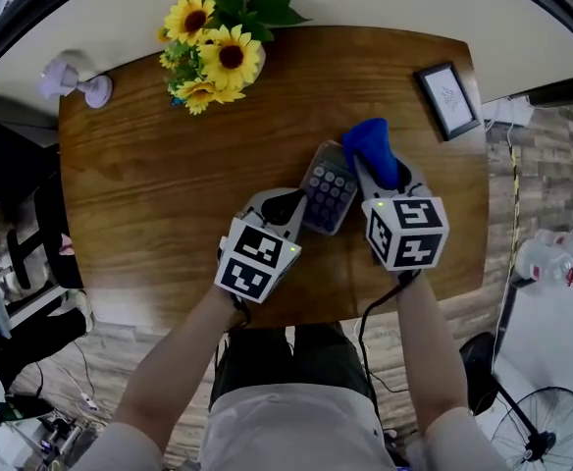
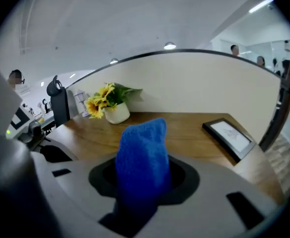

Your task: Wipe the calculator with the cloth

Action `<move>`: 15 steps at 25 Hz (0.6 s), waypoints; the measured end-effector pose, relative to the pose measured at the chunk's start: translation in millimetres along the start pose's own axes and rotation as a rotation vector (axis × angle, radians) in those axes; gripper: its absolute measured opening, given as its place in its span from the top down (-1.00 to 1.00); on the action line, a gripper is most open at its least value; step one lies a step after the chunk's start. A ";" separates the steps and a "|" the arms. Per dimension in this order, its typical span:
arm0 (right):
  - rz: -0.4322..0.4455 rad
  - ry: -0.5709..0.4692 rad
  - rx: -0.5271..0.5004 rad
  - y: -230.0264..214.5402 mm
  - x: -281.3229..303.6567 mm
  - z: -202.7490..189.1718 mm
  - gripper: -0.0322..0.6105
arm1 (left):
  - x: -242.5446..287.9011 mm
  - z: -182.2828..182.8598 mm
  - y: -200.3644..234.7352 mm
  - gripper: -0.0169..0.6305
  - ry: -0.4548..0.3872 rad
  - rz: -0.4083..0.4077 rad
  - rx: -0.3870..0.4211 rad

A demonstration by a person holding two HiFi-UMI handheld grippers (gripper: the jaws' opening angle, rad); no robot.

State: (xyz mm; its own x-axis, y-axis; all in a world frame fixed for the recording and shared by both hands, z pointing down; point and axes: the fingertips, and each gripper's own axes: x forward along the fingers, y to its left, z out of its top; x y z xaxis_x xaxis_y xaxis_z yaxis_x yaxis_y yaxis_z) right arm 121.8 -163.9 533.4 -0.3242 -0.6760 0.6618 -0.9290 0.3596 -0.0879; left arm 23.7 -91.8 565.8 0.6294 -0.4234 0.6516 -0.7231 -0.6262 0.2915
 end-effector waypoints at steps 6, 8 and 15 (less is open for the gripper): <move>0.102 0.086 -0.218 62.5 11.5 -24.5 0.46 | 0.0 -0.2 0.4 0.94 -0.004 -0.004 -0.005; 0.115 0.133 -0.280 72.0 5.7 -29.7 0.46 | 0.1 -0.5 0.4 0.94 -0.006 -0.006 -0.014; 0.276 0.224 -0.206 107.1 -20.9 -56.2 0.47 | -0.1 -0.6 0.7 0.94 -0.005 -0.007 -0.015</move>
State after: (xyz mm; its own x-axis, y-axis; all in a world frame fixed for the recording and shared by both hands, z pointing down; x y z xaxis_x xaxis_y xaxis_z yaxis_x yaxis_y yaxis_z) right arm 39.1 -75.1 552.0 -0.4884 -0.3876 0.7818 -0.7498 0.6447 -0.1487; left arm 23.0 -91.8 566.3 0.6358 -0.4220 0.6463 -0.7228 -0.6192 0.3067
